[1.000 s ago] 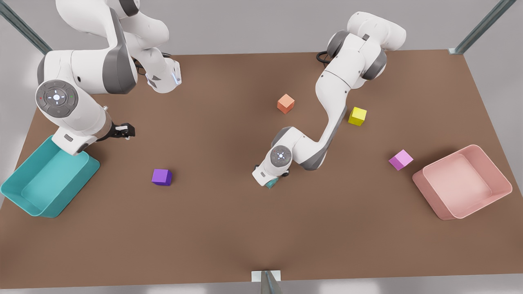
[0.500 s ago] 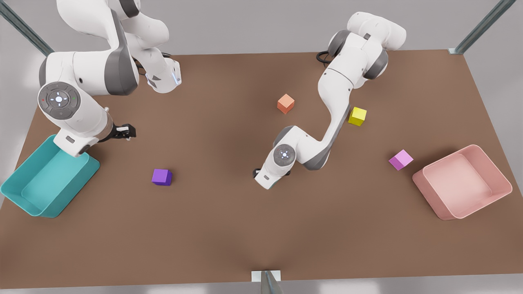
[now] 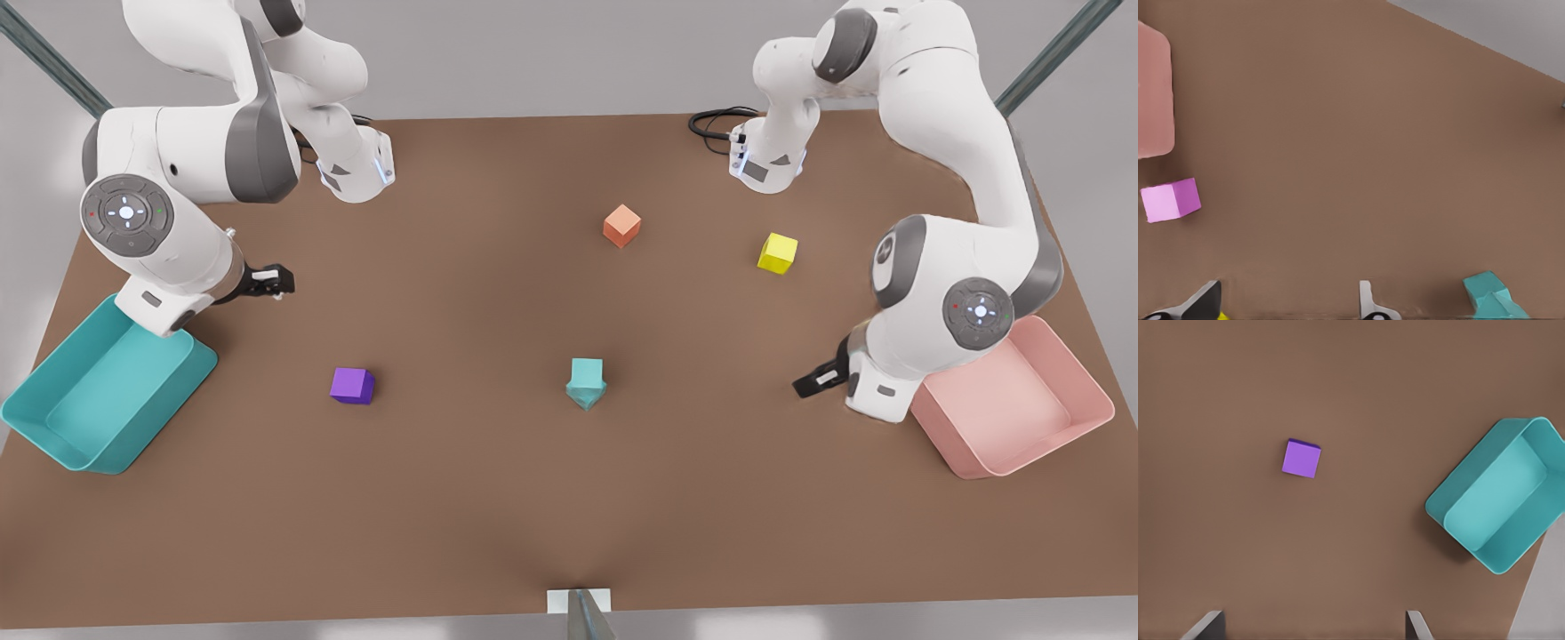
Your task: Stack the two blue cubes on top of each other
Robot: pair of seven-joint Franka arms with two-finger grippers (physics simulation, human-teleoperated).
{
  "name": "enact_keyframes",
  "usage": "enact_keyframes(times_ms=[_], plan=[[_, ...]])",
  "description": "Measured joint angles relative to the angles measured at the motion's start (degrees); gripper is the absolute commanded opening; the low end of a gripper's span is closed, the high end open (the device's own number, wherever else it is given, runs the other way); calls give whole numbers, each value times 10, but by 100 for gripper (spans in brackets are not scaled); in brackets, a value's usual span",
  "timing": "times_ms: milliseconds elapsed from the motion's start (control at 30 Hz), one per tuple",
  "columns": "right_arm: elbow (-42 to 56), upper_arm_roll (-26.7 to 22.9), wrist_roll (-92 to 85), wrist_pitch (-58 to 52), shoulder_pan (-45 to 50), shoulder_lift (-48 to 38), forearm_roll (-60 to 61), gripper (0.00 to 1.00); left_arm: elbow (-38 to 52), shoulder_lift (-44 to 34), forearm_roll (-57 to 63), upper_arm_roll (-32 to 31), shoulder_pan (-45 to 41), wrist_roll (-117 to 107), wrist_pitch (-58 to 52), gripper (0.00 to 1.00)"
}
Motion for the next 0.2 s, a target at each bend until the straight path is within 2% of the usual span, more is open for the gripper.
enact_keyframes(times_ms=[67,200], plan=[[3,-1,-2,-2,0,1,-2,100,-36,-53,-1,4,18,39,-28,100],[7,0,-7,-4,0,5,-9,100,-36,-72,-28,4,20,106,-64,100]])
